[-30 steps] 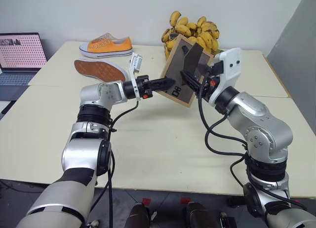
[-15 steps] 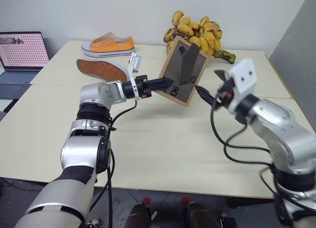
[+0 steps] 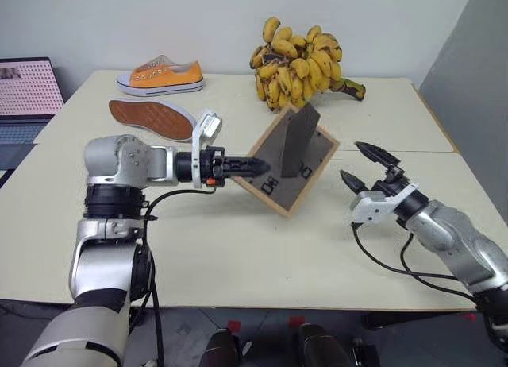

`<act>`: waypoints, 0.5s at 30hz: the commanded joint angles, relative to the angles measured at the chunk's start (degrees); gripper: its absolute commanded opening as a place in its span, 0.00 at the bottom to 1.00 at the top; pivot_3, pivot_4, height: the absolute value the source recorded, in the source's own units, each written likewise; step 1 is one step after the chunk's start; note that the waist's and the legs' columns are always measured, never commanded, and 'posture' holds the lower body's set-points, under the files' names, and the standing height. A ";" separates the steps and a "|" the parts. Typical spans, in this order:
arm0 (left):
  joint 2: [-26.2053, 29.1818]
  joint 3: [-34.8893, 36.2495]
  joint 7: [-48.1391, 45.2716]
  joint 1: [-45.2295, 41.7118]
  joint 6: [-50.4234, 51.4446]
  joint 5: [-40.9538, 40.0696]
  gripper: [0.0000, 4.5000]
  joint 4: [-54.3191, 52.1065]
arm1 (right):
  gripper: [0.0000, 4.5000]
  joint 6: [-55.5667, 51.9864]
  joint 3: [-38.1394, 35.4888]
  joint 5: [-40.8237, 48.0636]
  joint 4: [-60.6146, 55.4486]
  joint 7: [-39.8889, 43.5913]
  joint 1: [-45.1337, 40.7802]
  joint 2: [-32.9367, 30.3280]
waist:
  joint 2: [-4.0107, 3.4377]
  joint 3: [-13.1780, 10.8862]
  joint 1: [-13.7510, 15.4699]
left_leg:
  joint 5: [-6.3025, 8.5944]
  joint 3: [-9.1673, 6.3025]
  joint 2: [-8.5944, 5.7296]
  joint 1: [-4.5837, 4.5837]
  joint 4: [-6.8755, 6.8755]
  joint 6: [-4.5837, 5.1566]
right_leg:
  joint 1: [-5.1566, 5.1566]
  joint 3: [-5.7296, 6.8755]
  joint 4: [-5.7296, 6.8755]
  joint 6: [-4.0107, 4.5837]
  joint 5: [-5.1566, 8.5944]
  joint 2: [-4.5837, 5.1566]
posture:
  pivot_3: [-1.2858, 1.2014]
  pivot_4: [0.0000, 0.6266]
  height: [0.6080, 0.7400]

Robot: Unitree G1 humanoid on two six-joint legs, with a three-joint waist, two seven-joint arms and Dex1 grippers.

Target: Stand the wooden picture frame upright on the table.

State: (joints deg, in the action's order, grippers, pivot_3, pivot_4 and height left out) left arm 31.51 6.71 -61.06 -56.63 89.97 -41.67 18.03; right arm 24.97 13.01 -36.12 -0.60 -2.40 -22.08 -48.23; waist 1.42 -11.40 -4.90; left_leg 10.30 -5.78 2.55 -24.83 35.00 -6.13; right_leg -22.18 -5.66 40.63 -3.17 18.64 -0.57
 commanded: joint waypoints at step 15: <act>1.83 6.47 17.47 -2.05 2.53 -19.24 0.29 -2.10 | 0.88 12.11 0.37 -17.12 3.38 -19.76 -6.61 7.81 | 0.02 0.01 0.40 | -0.14 -0.07 -0.04 0.09 0.02 -0.21 | 0.02 0.04 0.24 0.08 0.03 0.02 | 0.52 0.24 1.00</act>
State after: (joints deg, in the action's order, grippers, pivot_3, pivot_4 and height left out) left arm 33.48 12.17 -44.02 -56.85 92.22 -57.34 16.55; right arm 36.90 13.55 -52.99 4.51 -21.78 -26.44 -41.36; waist 1.44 -11.39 -4.50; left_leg 10.14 -5.86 2.52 -24.74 35.02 -6.35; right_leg -22.16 -5.61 40.88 -3.08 18.67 -0.55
